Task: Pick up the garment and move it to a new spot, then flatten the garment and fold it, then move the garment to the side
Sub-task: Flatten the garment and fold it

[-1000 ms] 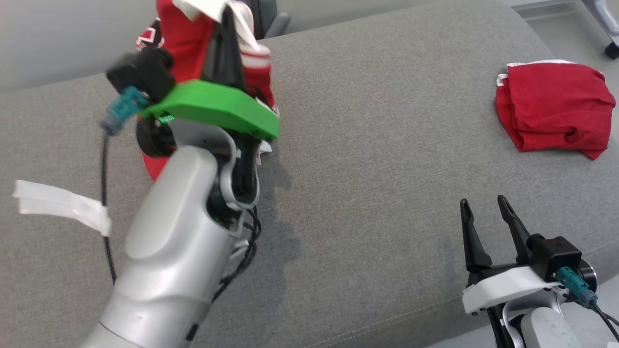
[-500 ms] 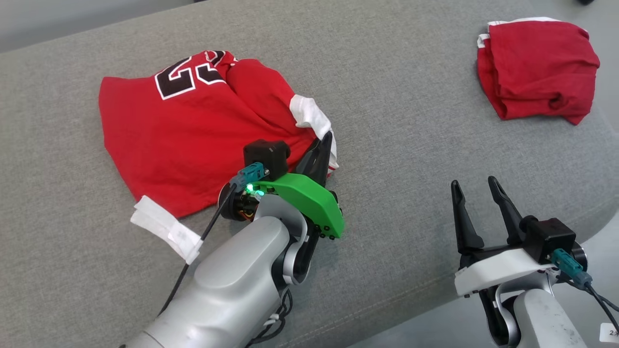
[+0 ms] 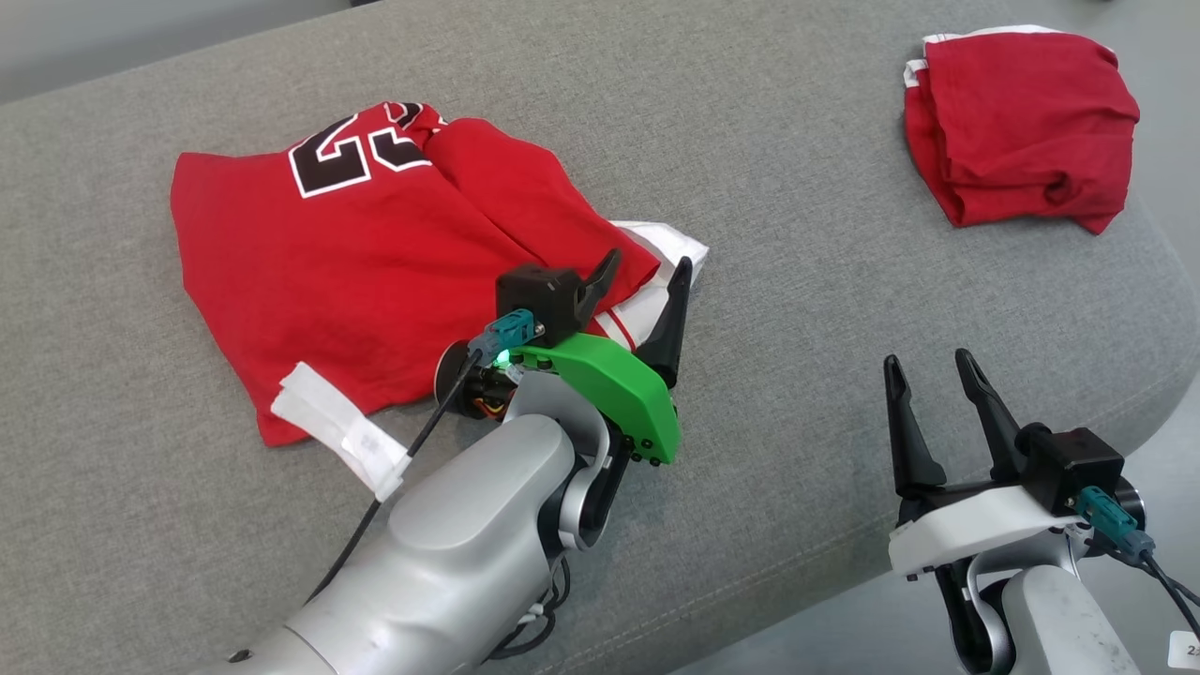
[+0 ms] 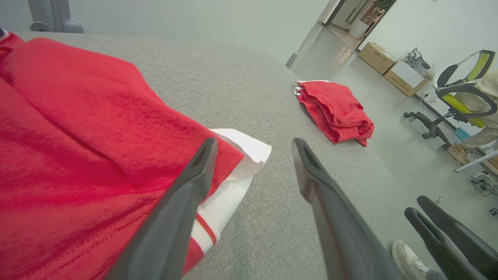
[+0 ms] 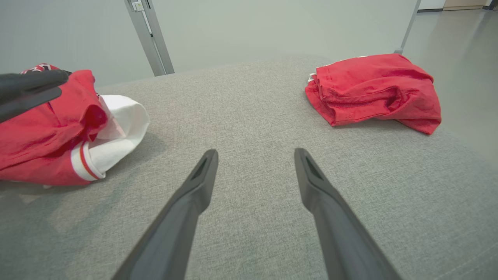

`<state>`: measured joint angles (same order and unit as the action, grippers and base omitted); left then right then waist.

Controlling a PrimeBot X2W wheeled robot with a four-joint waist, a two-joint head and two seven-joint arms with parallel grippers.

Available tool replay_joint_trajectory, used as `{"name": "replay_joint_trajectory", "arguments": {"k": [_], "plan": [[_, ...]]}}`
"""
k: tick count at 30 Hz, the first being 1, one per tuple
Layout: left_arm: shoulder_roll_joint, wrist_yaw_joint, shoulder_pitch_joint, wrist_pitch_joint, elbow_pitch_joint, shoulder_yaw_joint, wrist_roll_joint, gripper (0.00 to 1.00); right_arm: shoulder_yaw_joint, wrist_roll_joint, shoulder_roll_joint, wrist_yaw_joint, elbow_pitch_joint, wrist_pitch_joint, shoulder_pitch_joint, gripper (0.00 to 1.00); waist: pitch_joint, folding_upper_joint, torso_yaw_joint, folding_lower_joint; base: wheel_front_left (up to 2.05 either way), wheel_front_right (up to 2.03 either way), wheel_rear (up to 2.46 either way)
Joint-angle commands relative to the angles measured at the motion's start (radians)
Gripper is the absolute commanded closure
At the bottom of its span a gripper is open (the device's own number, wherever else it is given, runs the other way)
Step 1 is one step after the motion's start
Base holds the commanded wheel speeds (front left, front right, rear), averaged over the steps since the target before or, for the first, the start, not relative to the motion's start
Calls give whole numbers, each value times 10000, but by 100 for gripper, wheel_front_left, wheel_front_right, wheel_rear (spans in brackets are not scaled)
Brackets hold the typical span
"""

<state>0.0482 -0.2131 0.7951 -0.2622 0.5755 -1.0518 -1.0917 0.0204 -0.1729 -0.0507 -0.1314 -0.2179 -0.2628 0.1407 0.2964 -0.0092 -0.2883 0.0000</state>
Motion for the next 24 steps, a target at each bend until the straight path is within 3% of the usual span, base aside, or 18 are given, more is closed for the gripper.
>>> {"name": "replay_joint_trajectory", "arguments": {"k": [1,8,12,17,21,22,23,24], "plan": [[50,-98,156,-26,-21,-22,239,0,-10,1,-3,15,-7,-32,-83,0,-85,92,75,0,0,0,0],[50,-644,240,73,247,-234,158,0,182,28,-1,15,-39,-32,-66,0,-284,92,-3,0,0,0,0],[52,-672,393,607,652,-713,-126,0,302,-125,-6,15,0,-32,-9,0,-221,92,-234,0,0,0,0],[53,-1048,747,446,1477,-1110,121,0,179,-687,-2,15,-110,-32,-114,0,-52,92,-480,0,0,0,0],[50,-1073,912,296,2032,-1269,258,0,163,-761,-7,14,-125,-31,-55,0,0,92,-561,0,0,0,0],[50,-1007,943,274,2125,-1284,270,32,161,-770,-4,14,-124,-32,-49,0,6,92,-565,0,0,0,0],[53,-957,962,244,2210,-1282,253,78,151,-762,-2,14,-120,-31,-47,0,10,92,-561,0,0,0,0],[53,-929,989,229,2301,-1303,267,100,137,-753,-2,14,-113,-32,-43,0,13,92,-556,0,0,0,0]]}}
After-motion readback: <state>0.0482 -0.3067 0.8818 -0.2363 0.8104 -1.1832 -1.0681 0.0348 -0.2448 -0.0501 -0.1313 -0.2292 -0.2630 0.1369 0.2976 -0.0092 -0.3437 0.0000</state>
